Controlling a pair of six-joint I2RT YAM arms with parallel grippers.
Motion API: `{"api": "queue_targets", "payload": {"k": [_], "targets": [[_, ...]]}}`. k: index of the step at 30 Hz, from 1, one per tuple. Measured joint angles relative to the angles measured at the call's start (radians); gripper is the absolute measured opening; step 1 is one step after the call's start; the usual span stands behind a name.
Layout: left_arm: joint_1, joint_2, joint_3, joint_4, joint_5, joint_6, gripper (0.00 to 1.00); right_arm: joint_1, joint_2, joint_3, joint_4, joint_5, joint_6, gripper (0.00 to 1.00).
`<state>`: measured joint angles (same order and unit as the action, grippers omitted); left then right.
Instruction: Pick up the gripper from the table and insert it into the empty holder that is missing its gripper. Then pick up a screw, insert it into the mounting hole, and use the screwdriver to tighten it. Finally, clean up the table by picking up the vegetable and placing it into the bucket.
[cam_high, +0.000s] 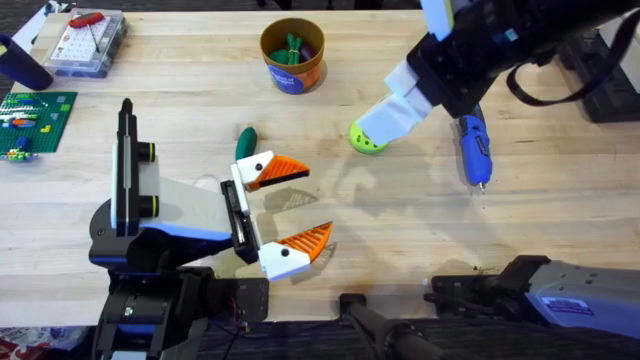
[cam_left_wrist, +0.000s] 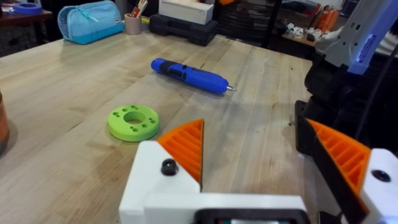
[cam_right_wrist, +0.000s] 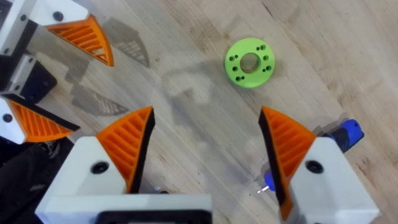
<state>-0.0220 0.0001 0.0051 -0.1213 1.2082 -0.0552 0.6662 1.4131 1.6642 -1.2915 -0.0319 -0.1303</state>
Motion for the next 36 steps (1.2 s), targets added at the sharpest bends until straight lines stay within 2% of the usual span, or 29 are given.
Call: {"api": "queue_targets", "payload": {"k": [5,21,22,23,28,29,30,36], "targets": [[0.0,0.0,0.0,-0.001,0.0,0.0,0.966,0.0,0.0,0.0,-0.008,-0.001,0.0,0.98],[0.0,0.0,0.0,-0.001,0.0,-0.001,0.96,0.005,0.001,0.0,-0.045,-0.116,-0.001,0.98],[0.0,0.0,0.0,-0.001,0.0,-0.004,0.911,0.005,0.001,0.0,-0.045,-0.117,-0.001,0.98],[0.0,0.0,0.0,-0.001,0.001,-0.006,0.817,0.006,0.001,0.0,-0.045,-0.119,-0.001,0.98],[0.0,0.0,0.0,-0.001,0.0,-0.004,0.075,0.006,0.001,0.0,-0.045,-0.12,-0.001,0.98],[0.0,0.0,0.0,-0.001,0.0,-0.003,0.019,0.006,0.001,0.0,-0.045,-0.12,-0.001,0.98],[0.0,0.0,0.0,-0.001,0.001,-0.004,0.008,0.006,0.001,0.0,-0.045,-0.12,-0.001,0.98],[0.0,0.0,0.0,-0.001,0.001,-0.005,0.004,0.006,0.001,0.0,-0.045,-0.12,-0.001,0.98]]}}
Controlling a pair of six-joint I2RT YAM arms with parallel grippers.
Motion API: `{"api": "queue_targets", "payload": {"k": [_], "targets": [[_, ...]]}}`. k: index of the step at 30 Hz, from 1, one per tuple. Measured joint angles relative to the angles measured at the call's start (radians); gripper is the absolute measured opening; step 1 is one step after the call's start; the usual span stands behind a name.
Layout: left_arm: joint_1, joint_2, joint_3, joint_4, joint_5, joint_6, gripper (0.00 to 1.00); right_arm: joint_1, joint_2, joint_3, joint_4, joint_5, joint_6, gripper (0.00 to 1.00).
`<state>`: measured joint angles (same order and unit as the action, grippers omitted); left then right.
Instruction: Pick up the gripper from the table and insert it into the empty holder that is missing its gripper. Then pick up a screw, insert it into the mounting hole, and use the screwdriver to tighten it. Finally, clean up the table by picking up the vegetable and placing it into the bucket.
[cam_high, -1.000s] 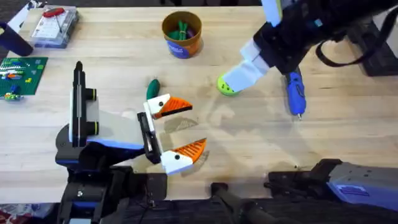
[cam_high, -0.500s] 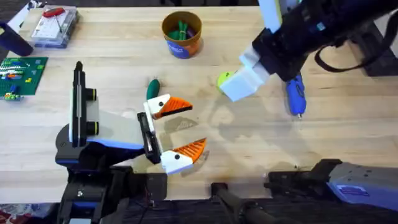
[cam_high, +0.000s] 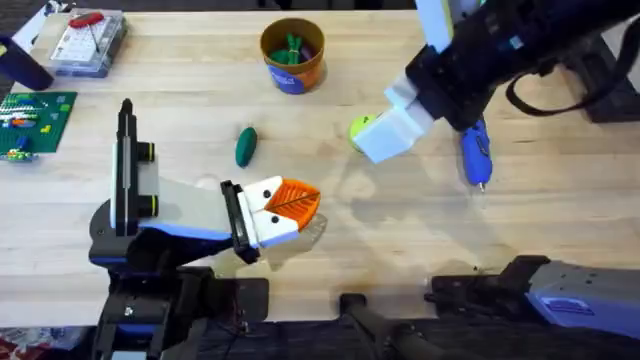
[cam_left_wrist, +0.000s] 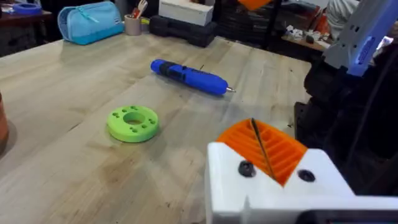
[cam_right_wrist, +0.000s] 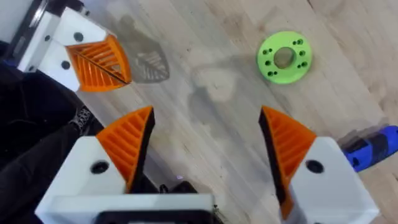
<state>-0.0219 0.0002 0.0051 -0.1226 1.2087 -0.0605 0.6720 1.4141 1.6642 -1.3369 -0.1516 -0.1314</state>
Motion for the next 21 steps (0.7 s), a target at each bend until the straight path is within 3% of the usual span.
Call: {"api": "queue_targets", "payload": {"k": [5,13,21], "targets": [[0.0,0.0,0.0,0.0,0.0,0.0,0.004,0.0,0.0,0.0,-0.001,0.018,0.016,0.98],[0.0,0.0,0.0,0.0,0.0,0.0,0.004,-0.005,-0.015,-0.001,-0.049,0.229,0.197,0.98],[0.0,0.0,0.0,0.0,0.0,0.0,0.004,-0.158,-0.141,-0.039,-0.091,0.342,0.301,0.98]]}}
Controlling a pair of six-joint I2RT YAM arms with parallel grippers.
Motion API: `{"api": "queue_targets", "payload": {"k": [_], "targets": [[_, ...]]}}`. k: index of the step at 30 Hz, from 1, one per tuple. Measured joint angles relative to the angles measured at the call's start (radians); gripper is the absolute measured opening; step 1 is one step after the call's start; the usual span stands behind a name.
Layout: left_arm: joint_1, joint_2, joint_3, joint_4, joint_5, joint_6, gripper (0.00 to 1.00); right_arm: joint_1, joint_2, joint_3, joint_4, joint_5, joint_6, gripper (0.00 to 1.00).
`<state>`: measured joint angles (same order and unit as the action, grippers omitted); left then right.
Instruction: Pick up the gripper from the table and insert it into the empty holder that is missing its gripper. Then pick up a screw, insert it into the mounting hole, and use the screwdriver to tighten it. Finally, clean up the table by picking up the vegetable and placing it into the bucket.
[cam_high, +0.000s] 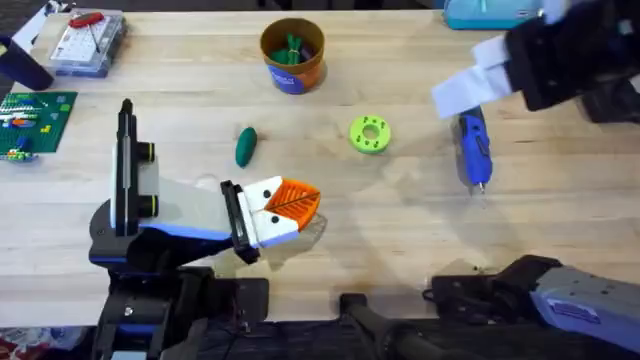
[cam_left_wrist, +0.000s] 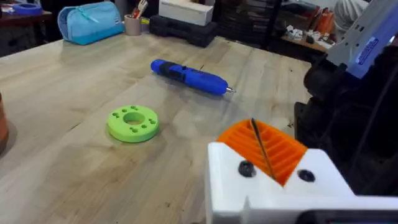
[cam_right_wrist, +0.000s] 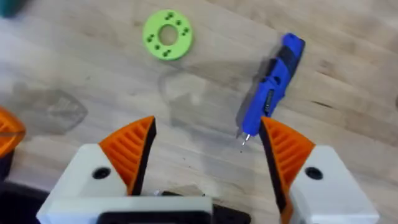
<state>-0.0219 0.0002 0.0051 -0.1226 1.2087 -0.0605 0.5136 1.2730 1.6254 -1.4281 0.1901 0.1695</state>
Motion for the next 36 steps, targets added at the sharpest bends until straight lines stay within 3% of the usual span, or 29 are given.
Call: {"api": "queue_targets", "payload": {"k": [11,18,25,36], "targets": [[0.0,0.0,0.0,0.0,0.0,0.0,0.004,-0.345,-0.001,-0.224,0.181,0.017,0.044,0.98],[0.0,0.0,0.0,0.0,0.0,0.0,0.004,-0.503,0.056,-0.297,0.242,-0.09,-0.011,0.98],[0.0,0.0,0.0,0.0,0.0,0.0,0.004,-0.58,0.231,-0.311,0.299,-0.127,-0.085,0.98],[0.0,0.0,0.0,0.0,0.0,0.0,0.004,-0.593,0.43,-0.313,0.447,-0.198,-0.155,0.98]]}}
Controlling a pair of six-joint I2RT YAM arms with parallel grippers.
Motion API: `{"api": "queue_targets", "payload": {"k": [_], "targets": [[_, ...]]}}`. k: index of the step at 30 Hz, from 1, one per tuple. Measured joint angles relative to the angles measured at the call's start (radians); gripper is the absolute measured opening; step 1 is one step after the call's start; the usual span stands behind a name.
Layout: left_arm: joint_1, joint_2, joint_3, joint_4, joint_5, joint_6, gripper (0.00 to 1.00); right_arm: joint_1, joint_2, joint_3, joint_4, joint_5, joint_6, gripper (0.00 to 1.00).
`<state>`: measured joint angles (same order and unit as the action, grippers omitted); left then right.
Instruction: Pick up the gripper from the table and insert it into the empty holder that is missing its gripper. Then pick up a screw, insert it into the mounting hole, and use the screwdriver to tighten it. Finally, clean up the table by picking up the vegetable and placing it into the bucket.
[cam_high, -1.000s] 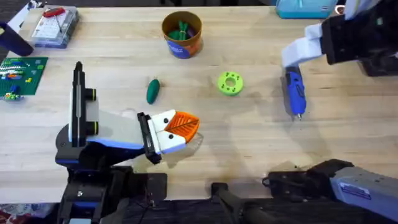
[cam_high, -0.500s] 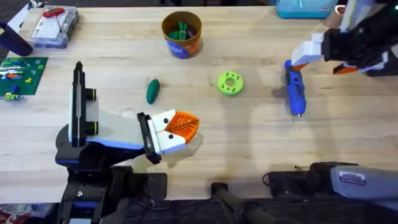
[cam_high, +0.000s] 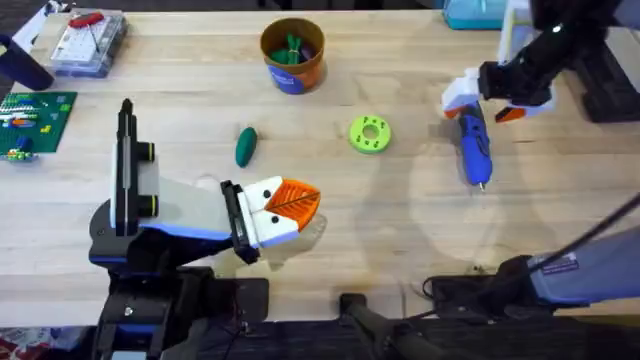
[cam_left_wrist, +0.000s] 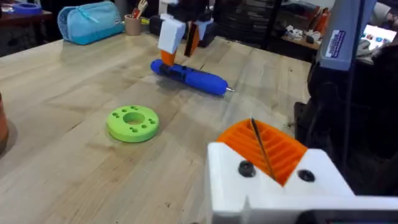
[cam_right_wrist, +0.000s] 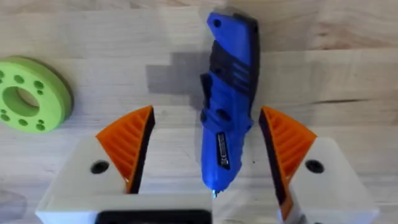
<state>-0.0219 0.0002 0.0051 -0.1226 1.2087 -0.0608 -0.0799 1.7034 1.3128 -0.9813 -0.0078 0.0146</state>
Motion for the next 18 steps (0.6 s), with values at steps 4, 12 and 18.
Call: {"api": "queue_targets", "payload": {"k": [4,12,18], "targets": [[0.0,0.0,0.0,0.0,0.0,0.0,0.004,-0.001,0.07,0.0,0.009,-0.018,-0.035,0.98],[0.0,0.0,0.0,0.0,0.0,0.0,0.004,-0.037,0.154,-0.001,0.036,0.011,-0.067,0.98],[0.0,0.0,0.0,0.0,0.0,0.0,0.004,-0.045,0.156,-0.002,0.054,0.015,-0.086,0.98]]}}
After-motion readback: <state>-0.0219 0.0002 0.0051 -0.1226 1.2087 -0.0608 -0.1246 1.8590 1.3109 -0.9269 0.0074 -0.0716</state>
